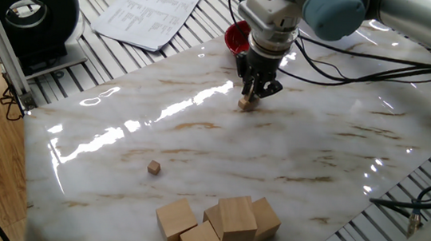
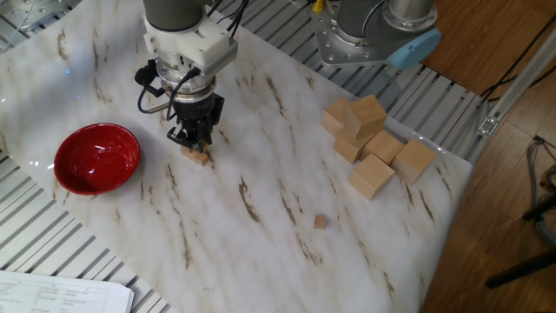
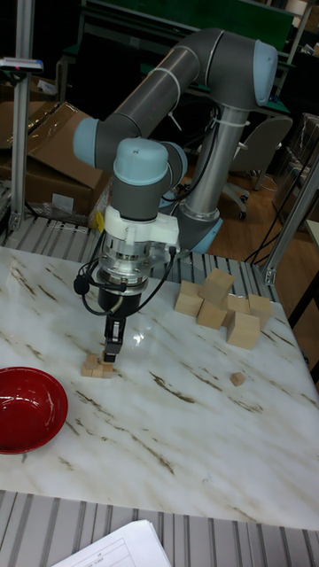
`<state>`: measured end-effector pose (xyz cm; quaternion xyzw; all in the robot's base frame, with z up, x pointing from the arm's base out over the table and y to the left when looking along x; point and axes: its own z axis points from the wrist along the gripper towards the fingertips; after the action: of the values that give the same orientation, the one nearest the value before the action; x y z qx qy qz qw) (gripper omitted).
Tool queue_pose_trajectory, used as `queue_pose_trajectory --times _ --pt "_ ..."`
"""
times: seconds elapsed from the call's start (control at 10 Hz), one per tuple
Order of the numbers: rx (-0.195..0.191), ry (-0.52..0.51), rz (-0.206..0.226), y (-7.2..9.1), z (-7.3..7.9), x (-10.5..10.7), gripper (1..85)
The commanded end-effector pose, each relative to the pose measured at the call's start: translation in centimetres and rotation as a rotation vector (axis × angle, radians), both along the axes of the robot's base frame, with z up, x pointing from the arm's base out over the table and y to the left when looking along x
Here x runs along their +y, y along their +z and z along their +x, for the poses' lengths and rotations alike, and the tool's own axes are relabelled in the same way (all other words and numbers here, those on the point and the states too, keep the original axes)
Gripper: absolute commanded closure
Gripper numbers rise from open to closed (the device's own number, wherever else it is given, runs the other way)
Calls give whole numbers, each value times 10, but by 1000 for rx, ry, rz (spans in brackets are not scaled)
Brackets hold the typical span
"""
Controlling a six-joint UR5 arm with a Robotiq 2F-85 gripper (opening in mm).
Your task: Stack the blocks into a pyramid shape
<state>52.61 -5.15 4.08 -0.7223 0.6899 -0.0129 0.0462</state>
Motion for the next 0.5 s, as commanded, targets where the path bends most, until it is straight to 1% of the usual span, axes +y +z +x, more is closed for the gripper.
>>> queue_pose_trajectory --times 0.0,0.1,0.4 --pt "-12 -3 15 2 5 -1 693" --pt "-7 -6 23 4 4 0 693" --pt "-7 -9 21 5 7 2 693"
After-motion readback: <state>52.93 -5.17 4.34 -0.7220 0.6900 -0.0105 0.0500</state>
